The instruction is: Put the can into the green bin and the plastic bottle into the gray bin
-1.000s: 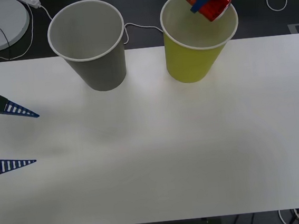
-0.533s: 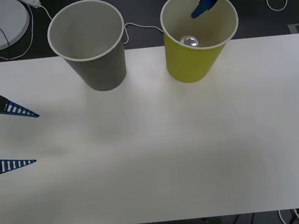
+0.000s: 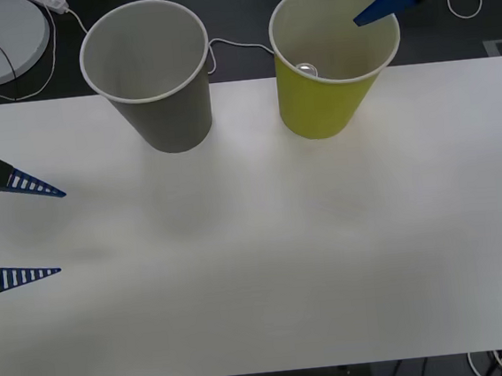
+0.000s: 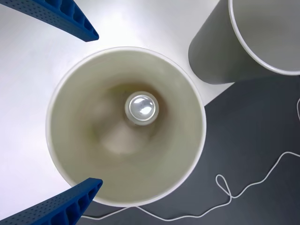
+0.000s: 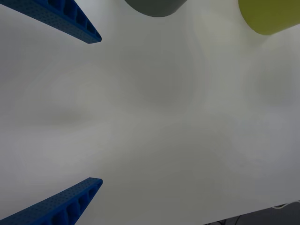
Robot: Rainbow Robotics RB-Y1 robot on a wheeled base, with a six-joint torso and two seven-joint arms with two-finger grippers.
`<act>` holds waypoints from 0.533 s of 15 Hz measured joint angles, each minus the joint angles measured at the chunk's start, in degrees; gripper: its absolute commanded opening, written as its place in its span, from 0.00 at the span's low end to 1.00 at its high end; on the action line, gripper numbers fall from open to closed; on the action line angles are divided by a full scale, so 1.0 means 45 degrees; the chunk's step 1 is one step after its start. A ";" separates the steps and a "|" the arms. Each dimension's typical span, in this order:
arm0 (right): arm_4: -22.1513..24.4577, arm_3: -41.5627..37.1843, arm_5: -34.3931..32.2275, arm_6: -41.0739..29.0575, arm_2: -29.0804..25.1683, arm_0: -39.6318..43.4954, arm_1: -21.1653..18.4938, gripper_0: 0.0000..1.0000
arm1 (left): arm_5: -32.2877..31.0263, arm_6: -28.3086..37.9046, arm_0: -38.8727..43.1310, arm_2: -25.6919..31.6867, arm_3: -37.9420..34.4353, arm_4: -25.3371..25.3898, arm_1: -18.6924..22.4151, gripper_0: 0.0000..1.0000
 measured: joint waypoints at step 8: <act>-0.3133 -0.2782 0.0000 0.2893 -0.3675 0.4334 -0.1278 1.00 | 0.0000 0.0000 0.0000 0.0000 0.0000 0.0000 0.0000 1.00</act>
